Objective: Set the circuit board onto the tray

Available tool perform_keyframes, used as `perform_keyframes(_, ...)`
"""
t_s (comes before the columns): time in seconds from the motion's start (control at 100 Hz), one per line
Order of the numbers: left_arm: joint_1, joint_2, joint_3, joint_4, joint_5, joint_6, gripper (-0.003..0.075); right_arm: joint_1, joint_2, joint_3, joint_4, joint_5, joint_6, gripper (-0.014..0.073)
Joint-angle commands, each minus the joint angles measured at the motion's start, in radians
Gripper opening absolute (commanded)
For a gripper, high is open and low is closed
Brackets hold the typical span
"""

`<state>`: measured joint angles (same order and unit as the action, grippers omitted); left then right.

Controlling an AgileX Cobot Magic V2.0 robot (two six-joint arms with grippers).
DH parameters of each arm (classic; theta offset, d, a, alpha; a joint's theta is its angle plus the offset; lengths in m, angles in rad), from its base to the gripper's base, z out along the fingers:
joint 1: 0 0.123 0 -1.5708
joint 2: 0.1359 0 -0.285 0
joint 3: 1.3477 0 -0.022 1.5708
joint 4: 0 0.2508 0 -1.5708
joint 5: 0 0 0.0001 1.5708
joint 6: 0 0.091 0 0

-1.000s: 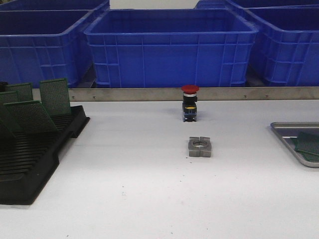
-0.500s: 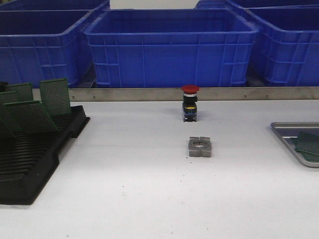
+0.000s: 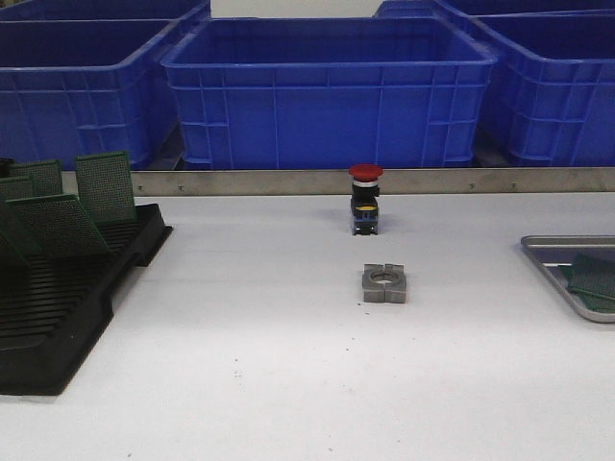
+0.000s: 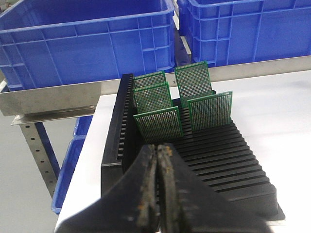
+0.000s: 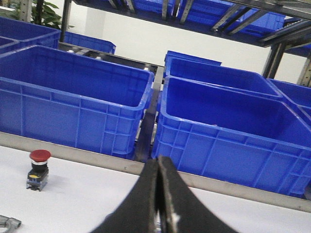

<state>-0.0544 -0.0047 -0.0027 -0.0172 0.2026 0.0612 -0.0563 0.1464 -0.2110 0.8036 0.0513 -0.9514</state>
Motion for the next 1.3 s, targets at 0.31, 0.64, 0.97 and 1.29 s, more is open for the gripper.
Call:
perform_keyframes(0.31,0.001,-0.033,0.028,0.001,-0.074,-0.009,-0.0017,-0.014,-0.104,0.216,-0.828,-0.110,0.900,-0.0060)
perform_keyframes(0.64,0.001,-0.033,0.028,0.001,-0.074,-0.009,-0.0017,-0.014,-0.177,0.242,-0.851,-0.014,0.904,-0.0060)
perform_keyframes(0.97,0.001,-0.033,0.028,0.001,-0.074,-0.009,-0.0017,-0.014,-0.177,0.242,-0.858,-0.013,0.990,-0.0060)
perform_keyframes(1.29,0.001,-0.033,0.028,0.001,-0.074,-0.009,-0.0017,-0.014,-0.176,0.240,-0.858,-0.014,0.990,-0.0060)
